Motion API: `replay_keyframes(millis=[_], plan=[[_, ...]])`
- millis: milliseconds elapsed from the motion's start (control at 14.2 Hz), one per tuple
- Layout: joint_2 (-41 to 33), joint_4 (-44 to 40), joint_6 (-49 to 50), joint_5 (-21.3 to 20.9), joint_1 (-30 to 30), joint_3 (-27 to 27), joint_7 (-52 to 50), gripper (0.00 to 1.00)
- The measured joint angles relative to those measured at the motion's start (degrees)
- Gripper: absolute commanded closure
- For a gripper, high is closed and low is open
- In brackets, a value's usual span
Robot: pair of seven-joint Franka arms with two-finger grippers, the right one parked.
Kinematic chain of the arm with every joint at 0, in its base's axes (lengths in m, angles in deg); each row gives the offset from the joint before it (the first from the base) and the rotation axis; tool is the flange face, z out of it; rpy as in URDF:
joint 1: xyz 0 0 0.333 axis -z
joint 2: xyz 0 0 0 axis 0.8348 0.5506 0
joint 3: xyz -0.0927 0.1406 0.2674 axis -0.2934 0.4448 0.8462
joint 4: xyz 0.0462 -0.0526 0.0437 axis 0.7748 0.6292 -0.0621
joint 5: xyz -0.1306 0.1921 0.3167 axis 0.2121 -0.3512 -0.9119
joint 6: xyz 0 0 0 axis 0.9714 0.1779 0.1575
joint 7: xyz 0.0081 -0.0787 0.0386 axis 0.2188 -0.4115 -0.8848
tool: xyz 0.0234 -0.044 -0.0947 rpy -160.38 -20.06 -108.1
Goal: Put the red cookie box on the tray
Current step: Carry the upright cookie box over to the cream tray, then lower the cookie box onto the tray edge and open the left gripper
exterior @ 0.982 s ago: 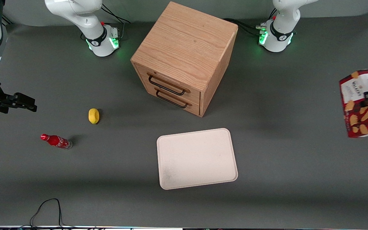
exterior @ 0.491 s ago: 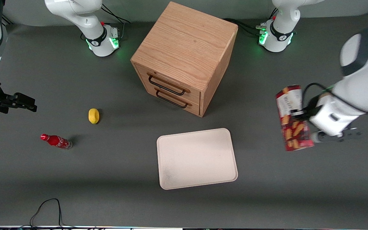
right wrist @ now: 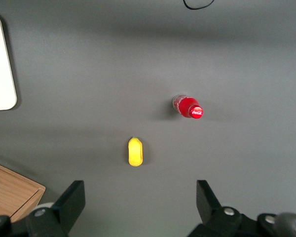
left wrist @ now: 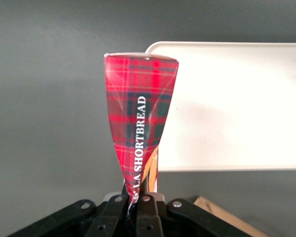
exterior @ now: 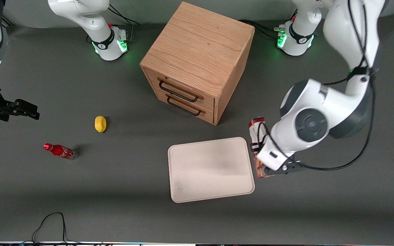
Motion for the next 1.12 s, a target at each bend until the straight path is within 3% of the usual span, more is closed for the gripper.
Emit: replay_keyframes(millis=[421,1123], plan=[[9.8,-2.9,-10.5,-0.6,4.1,5.5,-0.5,1.00],[13.2,-3.4,-14.6,-0.6,4.6,5.8,-1.7,1.00]])
